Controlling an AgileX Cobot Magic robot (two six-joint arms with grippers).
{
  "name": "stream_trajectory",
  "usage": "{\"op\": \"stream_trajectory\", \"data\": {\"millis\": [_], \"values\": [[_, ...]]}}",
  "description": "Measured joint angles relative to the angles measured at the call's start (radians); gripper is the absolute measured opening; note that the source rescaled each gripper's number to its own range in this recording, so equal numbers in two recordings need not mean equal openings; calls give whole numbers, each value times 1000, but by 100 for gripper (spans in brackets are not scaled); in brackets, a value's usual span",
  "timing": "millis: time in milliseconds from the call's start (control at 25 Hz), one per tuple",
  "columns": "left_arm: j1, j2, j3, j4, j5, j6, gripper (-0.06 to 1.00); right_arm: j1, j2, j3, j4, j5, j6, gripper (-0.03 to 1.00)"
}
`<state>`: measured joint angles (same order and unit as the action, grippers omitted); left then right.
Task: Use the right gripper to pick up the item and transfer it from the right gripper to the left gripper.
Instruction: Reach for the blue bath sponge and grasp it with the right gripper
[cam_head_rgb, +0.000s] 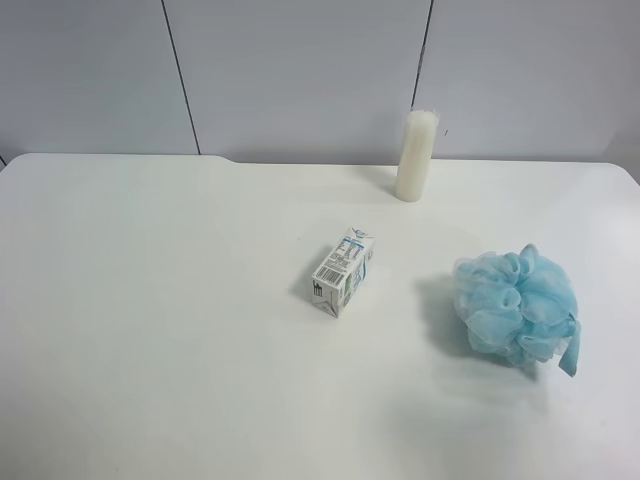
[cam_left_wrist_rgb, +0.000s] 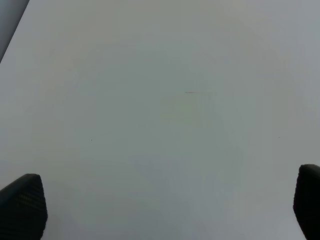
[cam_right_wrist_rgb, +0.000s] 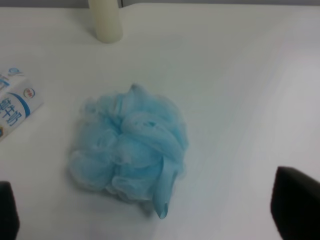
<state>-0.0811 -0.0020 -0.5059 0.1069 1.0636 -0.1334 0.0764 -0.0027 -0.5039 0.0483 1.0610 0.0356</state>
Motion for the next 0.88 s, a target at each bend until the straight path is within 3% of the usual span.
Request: {"op": "stream_trajectory", "data": {"millis": [560, 880], "values": [[0, 0, 0, 0, 0, 0, 100, 0, 29, -8, 40, -3, 4, 100], [0, 0, 0, 0, -1, 0, 100, 0, 507, -246, 29, 4, 26, 100]]}}
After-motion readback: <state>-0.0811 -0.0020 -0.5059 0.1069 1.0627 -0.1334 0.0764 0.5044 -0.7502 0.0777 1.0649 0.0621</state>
